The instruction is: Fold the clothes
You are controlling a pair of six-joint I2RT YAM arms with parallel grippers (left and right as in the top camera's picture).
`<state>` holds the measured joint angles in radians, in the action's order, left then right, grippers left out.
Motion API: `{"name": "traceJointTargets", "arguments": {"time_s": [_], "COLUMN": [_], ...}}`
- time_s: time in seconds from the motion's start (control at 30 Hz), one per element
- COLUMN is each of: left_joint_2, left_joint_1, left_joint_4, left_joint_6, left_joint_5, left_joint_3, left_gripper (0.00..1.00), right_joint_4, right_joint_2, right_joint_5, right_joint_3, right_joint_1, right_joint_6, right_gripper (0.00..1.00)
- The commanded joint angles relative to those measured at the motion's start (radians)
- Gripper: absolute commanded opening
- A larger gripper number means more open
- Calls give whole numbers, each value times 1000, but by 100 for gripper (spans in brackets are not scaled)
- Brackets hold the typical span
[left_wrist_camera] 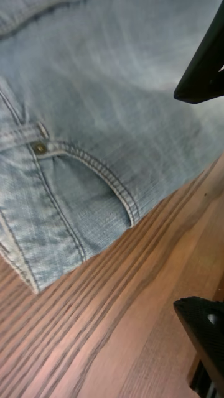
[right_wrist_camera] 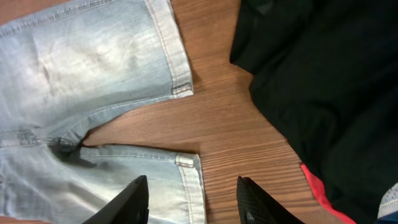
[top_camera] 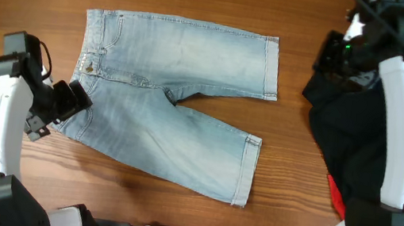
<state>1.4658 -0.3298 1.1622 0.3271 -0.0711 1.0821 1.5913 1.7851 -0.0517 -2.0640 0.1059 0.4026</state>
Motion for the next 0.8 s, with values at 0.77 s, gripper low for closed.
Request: {"name": "traceJointTargets", "arguments": {"time_s": [0.77], "left_joint_2": [-3], "left_joint_1": [1], "left_joint_4": [-56], "left_joint_6": [-5], "left_joint_5": [15], "left_joint_3": [-90], "left_gripper": [100], "right_joint_4": [-357], "right_joint_2": [-639], "right_joint_5": [-550], "right_joint_3": [1059], "right_joint_1": [-456], "right_joint_6": [-304], "right_gripper": [52]}}
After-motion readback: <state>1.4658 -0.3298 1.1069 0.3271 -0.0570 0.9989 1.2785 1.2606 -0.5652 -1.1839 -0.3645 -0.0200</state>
